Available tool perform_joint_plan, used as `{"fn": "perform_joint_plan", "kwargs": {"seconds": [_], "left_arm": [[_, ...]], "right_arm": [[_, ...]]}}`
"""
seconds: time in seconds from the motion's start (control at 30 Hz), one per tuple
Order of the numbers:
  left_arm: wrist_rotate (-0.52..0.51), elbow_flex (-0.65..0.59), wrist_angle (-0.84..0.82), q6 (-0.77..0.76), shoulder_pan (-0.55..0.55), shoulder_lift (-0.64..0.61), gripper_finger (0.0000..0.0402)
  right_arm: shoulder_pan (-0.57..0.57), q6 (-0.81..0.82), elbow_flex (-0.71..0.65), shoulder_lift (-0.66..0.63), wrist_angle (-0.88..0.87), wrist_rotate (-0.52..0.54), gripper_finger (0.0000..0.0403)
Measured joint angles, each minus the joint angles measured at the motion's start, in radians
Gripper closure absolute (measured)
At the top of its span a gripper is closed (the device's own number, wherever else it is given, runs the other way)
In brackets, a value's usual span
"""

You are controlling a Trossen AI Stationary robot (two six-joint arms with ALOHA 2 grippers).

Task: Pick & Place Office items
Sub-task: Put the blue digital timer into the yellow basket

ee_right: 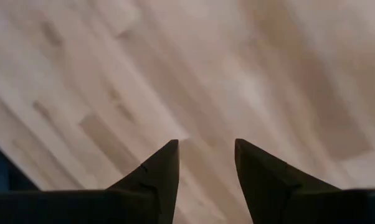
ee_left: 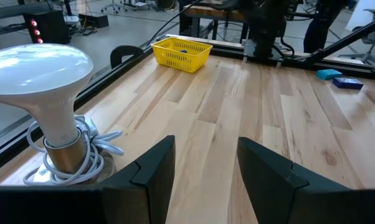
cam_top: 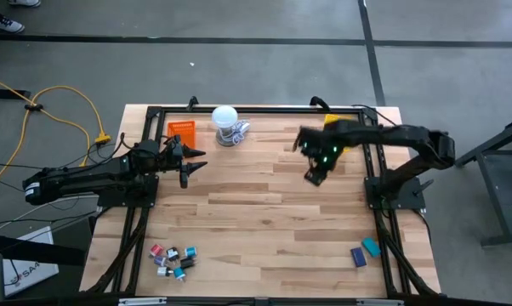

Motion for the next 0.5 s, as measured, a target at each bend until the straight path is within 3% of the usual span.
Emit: {"fn": "perform_joint_plan", "kwargs": {"seconds": [0.27,0.5], "left_arm": [[0.0,0.0,0.0,0.0,0.0,0.0,0.0234],[0.0,0.0,0.0,0.0,0.0,0.0,0.0234]], "right_arm": [[0.325,0.209,0.0,0.0,0.147,0.067,0.0261],[0.549,0.515,-0.001,0.0,0.175,0.213,0.0261]]}}
